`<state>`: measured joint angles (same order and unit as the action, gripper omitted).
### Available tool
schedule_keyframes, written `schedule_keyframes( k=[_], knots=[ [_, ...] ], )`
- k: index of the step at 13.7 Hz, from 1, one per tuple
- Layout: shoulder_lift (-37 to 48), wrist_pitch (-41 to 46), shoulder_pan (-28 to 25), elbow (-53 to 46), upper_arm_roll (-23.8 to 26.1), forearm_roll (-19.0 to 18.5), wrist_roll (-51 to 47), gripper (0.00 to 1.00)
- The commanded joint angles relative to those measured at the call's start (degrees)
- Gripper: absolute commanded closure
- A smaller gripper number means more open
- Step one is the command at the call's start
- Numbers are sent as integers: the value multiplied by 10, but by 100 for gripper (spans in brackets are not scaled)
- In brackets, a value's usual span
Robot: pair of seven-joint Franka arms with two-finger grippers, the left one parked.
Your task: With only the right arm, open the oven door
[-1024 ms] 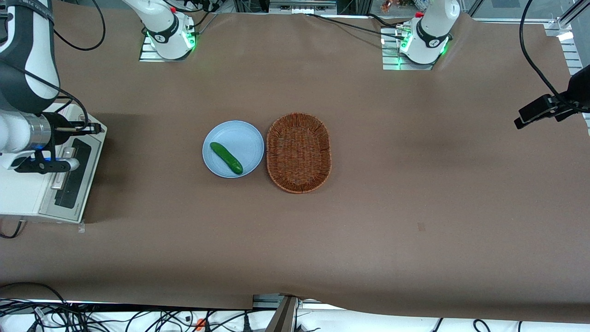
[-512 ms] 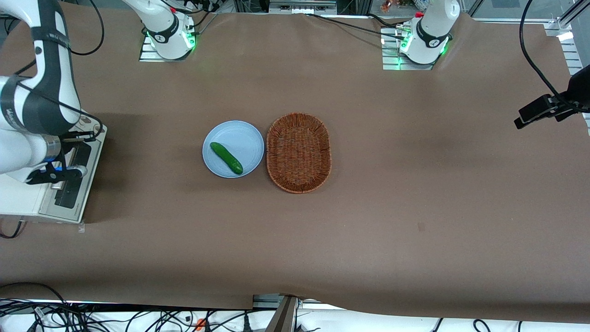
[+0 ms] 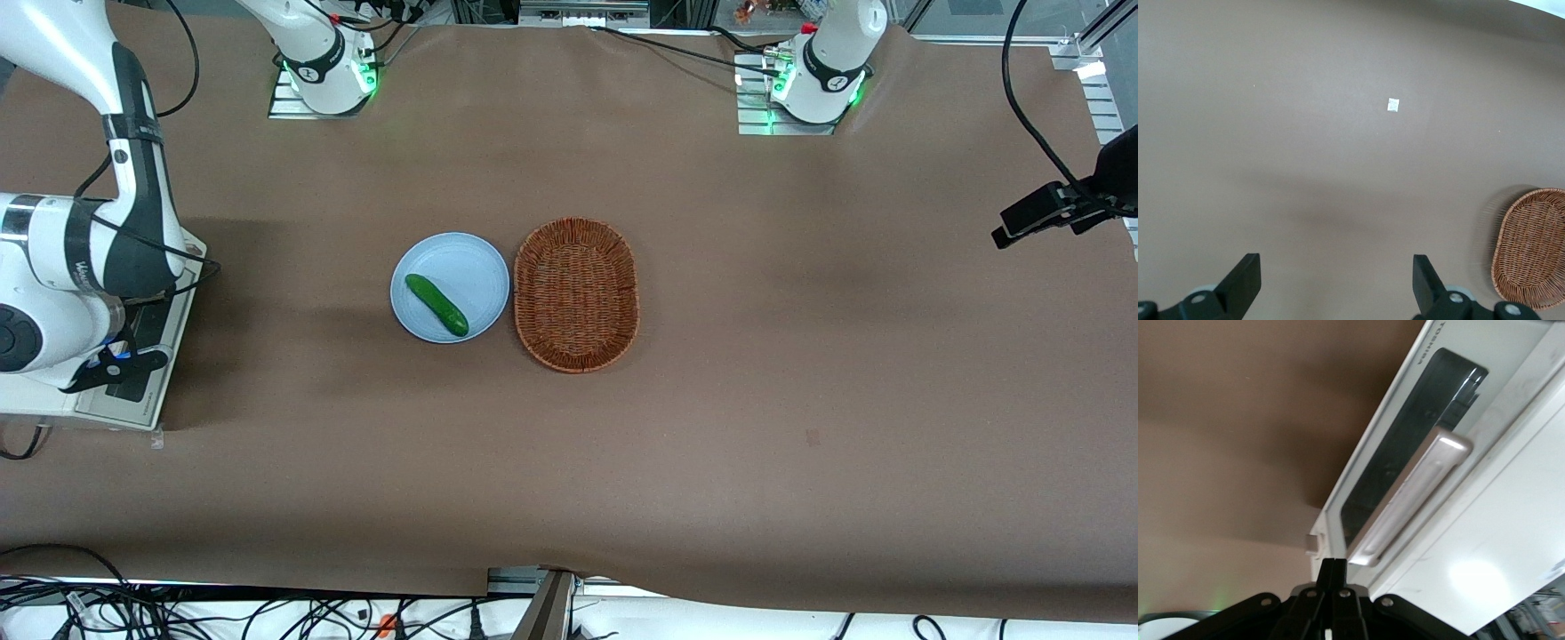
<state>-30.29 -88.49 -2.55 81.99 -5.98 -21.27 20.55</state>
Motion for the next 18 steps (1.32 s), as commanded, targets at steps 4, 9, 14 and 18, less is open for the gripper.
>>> schedule_keyframes(
  k=[4,9,14,18],
  knots=[
    [-18,-28,7,4,3,-74,74,100],
    [-18,-42,18,27,2,-74,78,100],
    [-18,-61,24,39,2,-72,95,100],
    [-19,-66,24,34,3,-55,86,100]
  ],
)
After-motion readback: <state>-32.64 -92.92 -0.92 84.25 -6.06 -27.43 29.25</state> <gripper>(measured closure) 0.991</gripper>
